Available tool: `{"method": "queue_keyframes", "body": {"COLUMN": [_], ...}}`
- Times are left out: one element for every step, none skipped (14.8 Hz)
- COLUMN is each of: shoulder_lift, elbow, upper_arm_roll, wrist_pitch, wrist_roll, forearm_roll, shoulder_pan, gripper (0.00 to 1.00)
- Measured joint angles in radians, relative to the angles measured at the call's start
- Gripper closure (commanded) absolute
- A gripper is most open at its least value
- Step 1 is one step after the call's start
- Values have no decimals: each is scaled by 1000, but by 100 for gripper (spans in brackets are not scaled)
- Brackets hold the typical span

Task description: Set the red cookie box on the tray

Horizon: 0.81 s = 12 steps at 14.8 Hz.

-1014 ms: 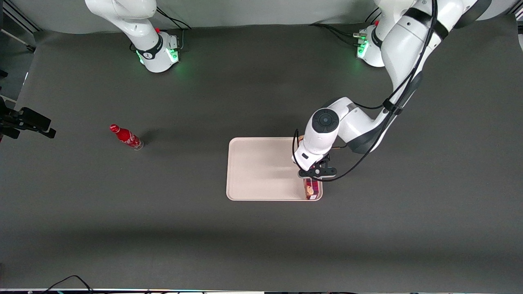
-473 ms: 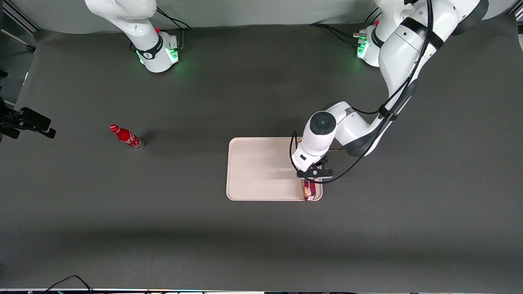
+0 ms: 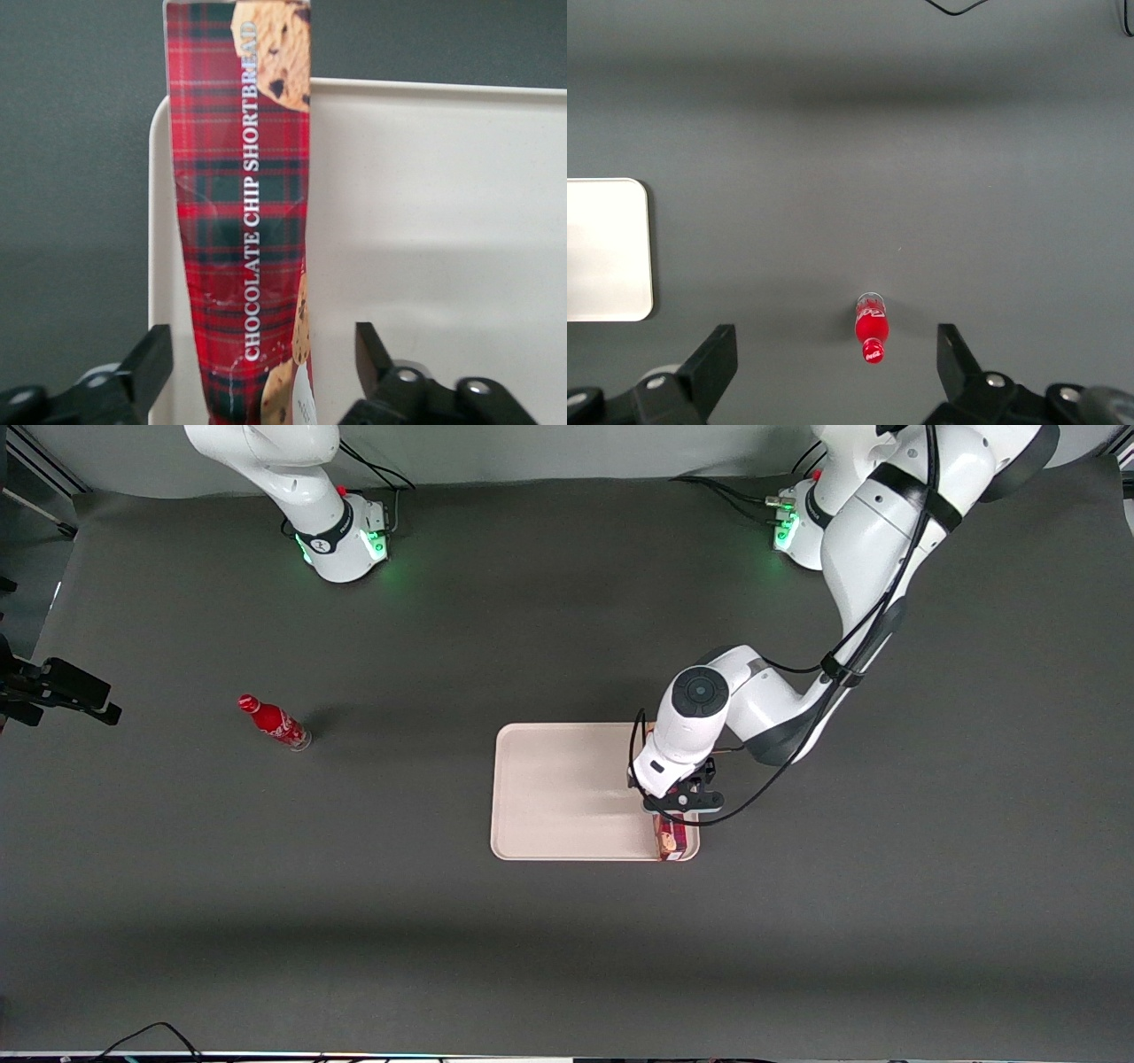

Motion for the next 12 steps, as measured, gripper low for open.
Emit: {"method": "queue_keyframes", "body": {"shoulder_lift": [0, -1, -6, -18, -36, -63, -98, -144, -201, -267, -337, -406], "elbow": [3, 7, 13, 21, 28, 36, 44, 50, 56, 60, 61, 61], "upper_arm_roll": [0, 0, 0, -1, -6, -15, -26, -32, -33, -32, -21, 3], "wrist_pitch": [0, -1, -2, -16, -48, -96, -150, -209, -271, -342, -415, -481], "wrist_roll": [0, 4, 14, 36, 75, 123, 175, 243, 320, 399, 471, 540], "forearm_roll": [1, 3, 3, 3, 3, -5, -34, -94, -164, -233, -292, -346], "shoulder_pan": [0, 1, 2, 5, 13, 24, 36, 46, 55, 65, 73, 78], "gripper": [0, 0, 0, 0, 0, 0, 0, 0, 0, 0, 0, 0]}}
